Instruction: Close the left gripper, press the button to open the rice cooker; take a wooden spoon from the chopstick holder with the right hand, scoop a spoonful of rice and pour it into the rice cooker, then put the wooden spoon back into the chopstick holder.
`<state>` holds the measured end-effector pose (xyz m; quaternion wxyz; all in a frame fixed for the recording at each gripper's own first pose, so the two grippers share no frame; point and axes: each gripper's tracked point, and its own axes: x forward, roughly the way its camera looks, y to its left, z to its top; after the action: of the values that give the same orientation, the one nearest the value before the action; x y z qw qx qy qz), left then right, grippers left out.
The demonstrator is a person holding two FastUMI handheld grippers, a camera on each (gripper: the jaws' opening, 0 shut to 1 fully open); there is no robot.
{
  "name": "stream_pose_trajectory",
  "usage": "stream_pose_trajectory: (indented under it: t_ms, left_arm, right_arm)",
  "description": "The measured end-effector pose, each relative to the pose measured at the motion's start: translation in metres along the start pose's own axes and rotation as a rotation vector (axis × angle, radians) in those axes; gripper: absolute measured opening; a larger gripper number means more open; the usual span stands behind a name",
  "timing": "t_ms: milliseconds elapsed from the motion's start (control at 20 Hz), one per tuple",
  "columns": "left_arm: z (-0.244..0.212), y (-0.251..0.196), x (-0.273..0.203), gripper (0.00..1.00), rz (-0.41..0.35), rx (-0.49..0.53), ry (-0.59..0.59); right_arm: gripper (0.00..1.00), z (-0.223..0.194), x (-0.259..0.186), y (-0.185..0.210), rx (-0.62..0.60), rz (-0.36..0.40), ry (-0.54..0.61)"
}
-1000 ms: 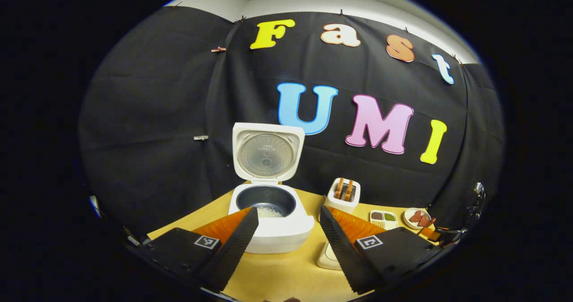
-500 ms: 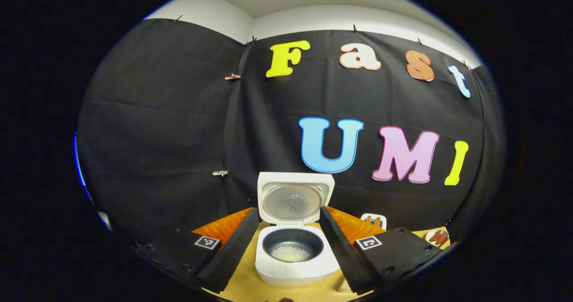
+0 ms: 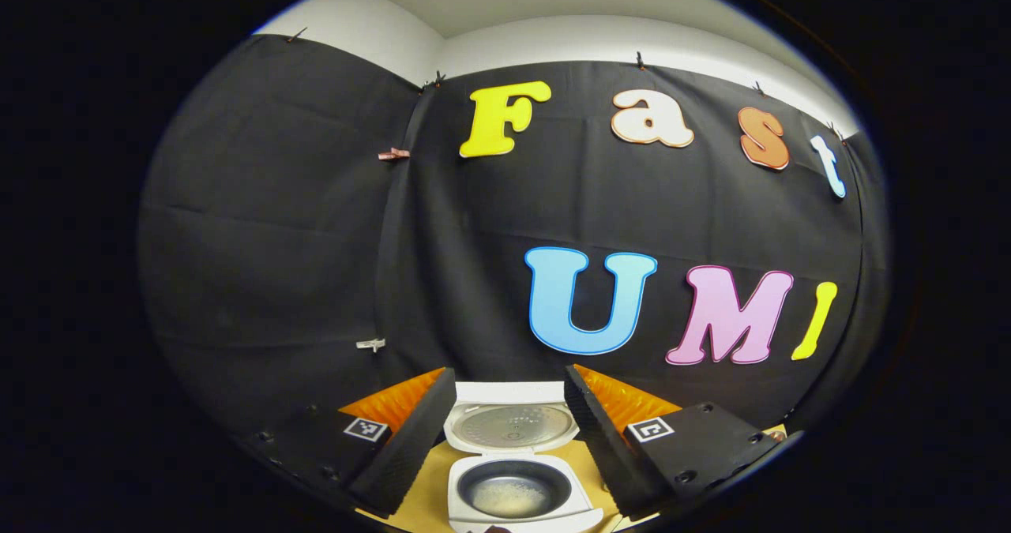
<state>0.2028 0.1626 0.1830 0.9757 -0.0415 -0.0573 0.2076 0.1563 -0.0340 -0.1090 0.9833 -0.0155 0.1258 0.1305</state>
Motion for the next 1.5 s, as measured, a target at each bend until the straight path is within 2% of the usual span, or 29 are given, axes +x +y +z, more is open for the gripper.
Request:
stream_pose_trajectory:
  t_ms: [350,600,750,850,1000,1100,1500]
  left_arm:
    - [-0.034,-0.018,0.109,0.94,-0.048,-0.028,0.114]
    - [-0.076,-0.011,0.174,0.94,-0.003,0.041,0.183]
    - [-0.102,-0.014,0.195,0.94,0.001,-0.020,0.226]
    - [-0.106,-0.006,0.202,0.95,0.044,-0.016,0.222]
    - [-0.116,-0.005,0.195,0.96,0.057,0.093,0.297]
    - [-0.122,-0.009,0.182,0.96,0.061,0.065,0.329]
    - [-0.159,-0.024,0.099,0.99,0.056,0.060,0.429]
  right_arm:
    - [0.98,0.003,-0.018,0.015,-0.010,-0.010,0.006]
    - [0.99,-0.011,-0.024,0.022,-0.002,-0.034,0.037]
    - [0.98,-0.013,-0.025,0.025,-0.017,-0.044,0.037]
    - [0.99,-0.020,-0.026,0.029,0.013,-0.038,0.049]
    - [0.98,-0.034,-0.026,0.031,0.081,-0.030,0.086]
    - [0.98,-0.036,-0.022,0.033,0.067,-0.020,0.089]
    - [0.99,-0.039,-0.024,0.067,0.022,0.084,0.091]
